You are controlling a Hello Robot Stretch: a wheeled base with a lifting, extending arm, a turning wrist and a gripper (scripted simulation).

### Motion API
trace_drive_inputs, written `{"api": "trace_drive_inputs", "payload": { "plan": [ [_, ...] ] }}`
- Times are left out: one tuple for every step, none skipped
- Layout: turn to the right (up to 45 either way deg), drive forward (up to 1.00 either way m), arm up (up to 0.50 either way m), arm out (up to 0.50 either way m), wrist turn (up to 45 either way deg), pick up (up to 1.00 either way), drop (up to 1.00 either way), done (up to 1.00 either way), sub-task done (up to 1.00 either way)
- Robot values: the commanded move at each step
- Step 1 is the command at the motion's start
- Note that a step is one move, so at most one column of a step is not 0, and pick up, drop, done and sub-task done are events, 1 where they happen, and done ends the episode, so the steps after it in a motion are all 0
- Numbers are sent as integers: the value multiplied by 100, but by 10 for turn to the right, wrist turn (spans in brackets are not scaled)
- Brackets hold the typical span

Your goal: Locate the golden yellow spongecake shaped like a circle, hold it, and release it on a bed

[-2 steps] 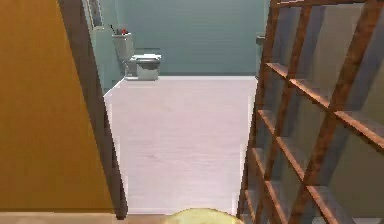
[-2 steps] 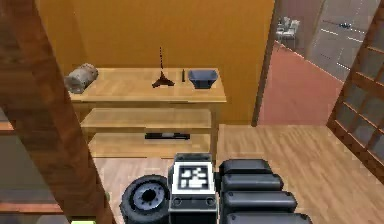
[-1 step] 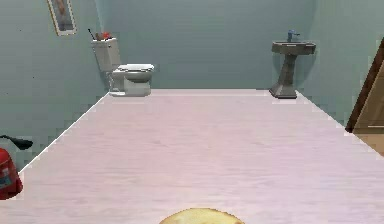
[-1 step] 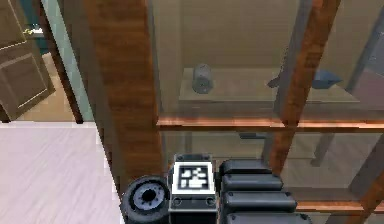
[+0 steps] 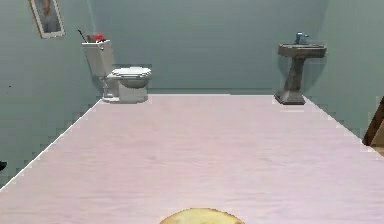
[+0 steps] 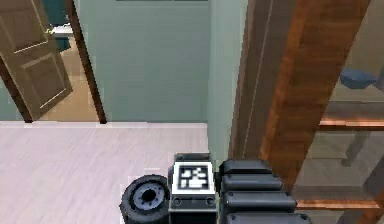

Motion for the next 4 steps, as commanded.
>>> {"api": "trace_drive_inputs", "payload": {
  "plan": [
    [240,0,0,0,0,0,0,0,0],
    [0,45,0,0,0,0,0,0,0],
    [360,0,0,0,0,0,0,0,0],
    [0,100,0,0,0,0,0,0,0]
  ]
}}
